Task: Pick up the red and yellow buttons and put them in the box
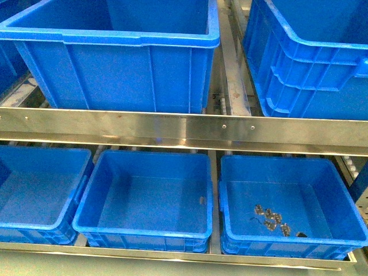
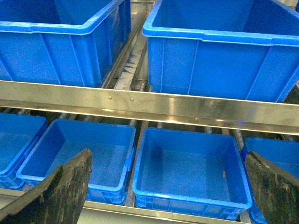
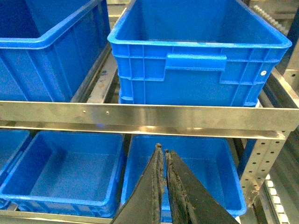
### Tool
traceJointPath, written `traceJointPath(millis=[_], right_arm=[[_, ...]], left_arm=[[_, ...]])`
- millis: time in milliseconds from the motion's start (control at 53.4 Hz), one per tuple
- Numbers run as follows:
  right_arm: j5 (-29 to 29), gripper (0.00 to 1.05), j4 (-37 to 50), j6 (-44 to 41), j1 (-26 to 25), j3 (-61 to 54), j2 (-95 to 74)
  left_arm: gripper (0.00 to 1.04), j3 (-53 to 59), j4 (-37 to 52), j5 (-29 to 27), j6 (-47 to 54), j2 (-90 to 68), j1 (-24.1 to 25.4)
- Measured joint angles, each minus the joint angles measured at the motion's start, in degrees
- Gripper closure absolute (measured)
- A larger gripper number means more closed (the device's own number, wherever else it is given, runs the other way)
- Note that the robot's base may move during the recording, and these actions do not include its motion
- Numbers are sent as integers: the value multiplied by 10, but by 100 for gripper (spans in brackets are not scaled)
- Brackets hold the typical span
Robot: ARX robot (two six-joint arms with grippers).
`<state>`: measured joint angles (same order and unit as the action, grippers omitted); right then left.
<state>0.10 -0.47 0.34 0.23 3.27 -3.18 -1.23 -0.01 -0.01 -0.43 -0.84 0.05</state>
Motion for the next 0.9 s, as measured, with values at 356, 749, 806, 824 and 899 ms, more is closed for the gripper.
traceJointPath(millis=[356,749,806,824,899], right_arm=[[0,102,3,0,0,-14,28],[0,77,3,-1,0,-14,29],[0,66,3,0,0,-14,29],[0,63,3,0,0,-14,29],[0,43,3,-1,0,-14,29]], left_arm=[[8,0,0,0,0,0,0],[8,0,0,0,0,0,0],[8,0,0,0,0,0,0],[8,0,0,0,0,0,0],[8,0,0,0,0,0,0]])
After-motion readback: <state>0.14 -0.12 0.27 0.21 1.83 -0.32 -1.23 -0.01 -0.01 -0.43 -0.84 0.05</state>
